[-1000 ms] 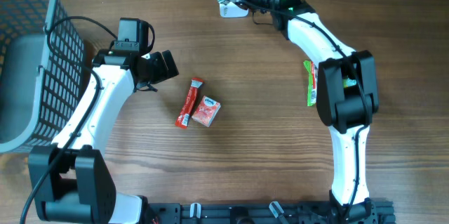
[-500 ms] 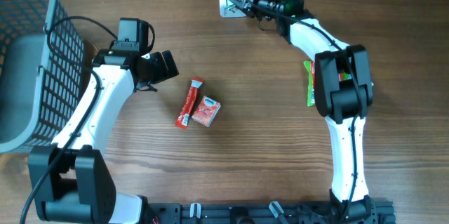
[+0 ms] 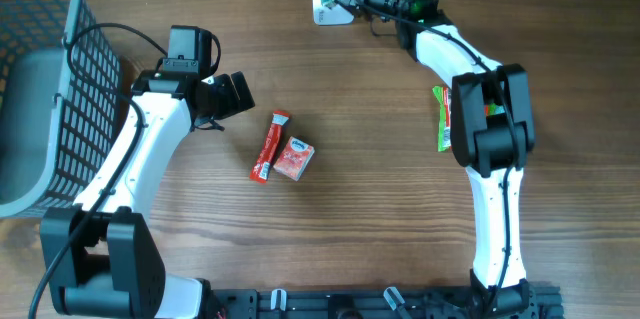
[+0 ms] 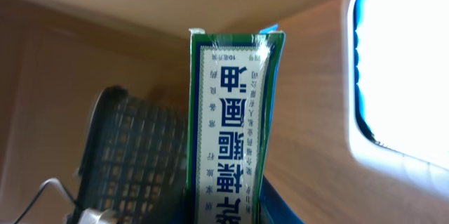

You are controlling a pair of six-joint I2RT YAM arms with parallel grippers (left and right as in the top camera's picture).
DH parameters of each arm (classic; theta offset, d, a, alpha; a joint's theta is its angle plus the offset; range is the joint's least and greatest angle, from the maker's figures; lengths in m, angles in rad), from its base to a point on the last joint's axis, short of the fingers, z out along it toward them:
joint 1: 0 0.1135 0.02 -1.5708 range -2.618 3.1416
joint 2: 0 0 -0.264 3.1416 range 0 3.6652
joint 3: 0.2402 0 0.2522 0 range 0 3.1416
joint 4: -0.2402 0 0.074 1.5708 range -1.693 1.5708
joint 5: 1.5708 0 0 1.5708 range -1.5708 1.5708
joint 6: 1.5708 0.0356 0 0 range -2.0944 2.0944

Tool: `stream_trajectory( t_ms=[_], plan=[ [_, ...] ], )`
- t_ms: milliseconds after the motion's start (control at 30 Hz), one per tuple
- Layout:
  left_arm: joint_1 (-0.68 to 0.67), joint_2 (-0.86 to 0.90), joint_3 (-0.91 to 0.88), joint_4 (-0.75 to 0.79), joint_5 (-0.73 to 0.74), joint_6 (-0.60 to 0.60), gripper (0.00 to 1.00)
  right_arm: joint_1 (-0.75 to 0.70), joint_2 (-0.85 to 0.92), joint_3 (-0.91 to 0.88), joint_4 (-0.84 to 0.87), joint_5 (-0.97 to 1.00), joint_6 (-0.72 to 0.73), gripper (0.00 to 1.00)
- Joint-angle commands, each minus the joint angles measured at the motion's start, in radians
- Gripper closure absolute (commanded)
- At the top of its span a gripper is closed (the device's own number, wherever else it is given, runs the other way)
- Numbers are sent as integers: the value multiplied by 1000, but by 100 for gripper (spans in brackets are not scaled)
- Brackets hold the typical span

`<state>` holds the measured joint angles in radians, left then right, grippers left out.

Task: Scan the item barcode
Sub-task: 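Lower the box beside the lime-green bag and release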

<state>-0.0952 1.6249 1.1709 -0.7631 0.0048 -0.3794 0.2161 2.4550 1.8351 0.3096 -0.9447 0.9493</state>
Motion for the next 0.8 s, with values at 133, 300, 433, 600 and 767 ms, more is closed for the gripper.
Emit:
stream_trajectory(
  t_ms=[133, 300, 433, 600, 767],
  plan=[
    [2, 8, 3, -1, -5, 5, 0, -2, -430, 12, -739, 191, -591, 92],
    [2, 8, 3, -1, -5, 5, 0, -30, -599, 12, -1329, 575, -818, 91],
    [2, 8, 3, -1, -5, 5, 0, -31, -605, -22, -1593, 863, -816, 87],
    [2, 8, 3, -1, -5, 5, 0, -32, -605, -187, -1572, 949, -815, 87],
    [2, 8, 3, -1, -5, 5, 0, -32, -605, -375, -1426, 1032, -816, 69]
  ],
)
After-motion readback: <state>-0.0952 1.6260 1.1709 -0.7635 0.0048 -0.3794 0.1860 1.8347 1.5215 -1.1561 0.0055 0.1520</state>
